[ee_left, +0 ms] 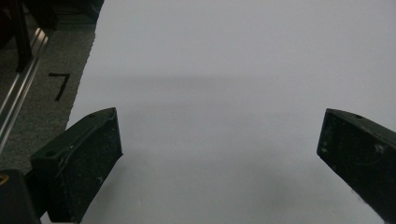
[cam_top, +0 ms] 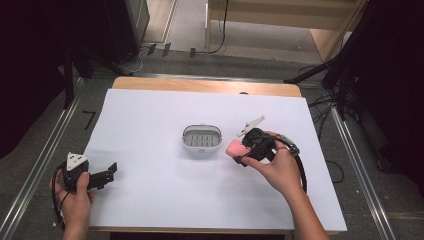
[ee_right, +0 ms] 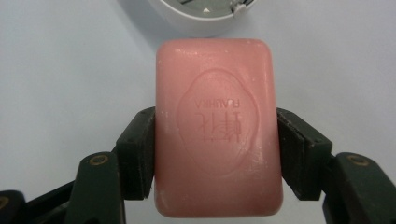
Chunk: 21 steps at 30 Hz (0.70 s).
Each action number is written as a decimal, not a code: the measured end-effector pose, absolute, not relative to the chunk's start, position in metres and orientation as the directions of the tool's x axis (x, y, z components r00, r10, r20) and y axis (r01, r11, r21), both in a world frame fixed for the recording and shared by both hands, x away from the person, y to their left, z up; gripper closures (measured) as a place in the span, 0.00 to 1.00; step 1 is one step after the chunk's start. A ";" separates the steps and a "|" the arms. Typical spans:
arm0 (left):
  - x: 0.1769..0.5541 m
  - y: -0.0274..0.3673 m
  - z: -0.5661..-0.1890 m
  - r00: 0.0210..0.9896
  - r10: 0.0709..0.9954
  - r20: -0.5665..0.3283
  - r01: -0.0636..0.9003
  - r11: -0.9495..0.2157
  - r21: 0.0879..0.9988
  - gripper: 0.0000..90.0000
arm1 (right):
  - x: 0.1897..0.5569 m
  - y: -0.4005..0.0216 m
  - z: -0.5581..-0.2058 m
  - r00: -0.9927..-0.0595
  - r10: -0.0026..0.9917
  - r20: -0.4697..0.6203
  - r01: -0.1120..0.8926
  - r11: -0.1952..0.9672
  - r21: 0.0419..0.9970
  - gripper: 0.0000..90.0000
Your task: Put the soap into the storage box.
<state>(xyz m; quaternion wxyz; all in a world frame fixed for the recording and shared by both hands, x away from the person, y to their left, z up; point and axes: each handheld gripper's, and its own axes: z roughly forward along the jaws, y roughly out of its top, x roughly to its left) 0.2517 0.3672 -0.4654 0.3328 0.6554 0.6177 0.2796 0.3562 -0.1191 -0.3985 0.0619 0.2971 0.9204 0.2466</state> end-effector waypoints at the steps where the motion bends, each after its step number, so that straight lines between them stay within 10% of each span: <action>1: 0.252 0.367 -0.465 0.081 0.996 -0.045 0.623 -0.016 0.782 0.00 | 0.357 -0.118 -0.398 -0.818 0.574 0.035 0.515 0.702 0.492 0.43; 21: 0.252 0.367 -0.465 0.082 0.996 -0.043 0.623 -0.018 0.782 0.00 | 0.366 -0.104 -0.388 -0.880 0.475 0.018 0.413 0.745 0.525 0.43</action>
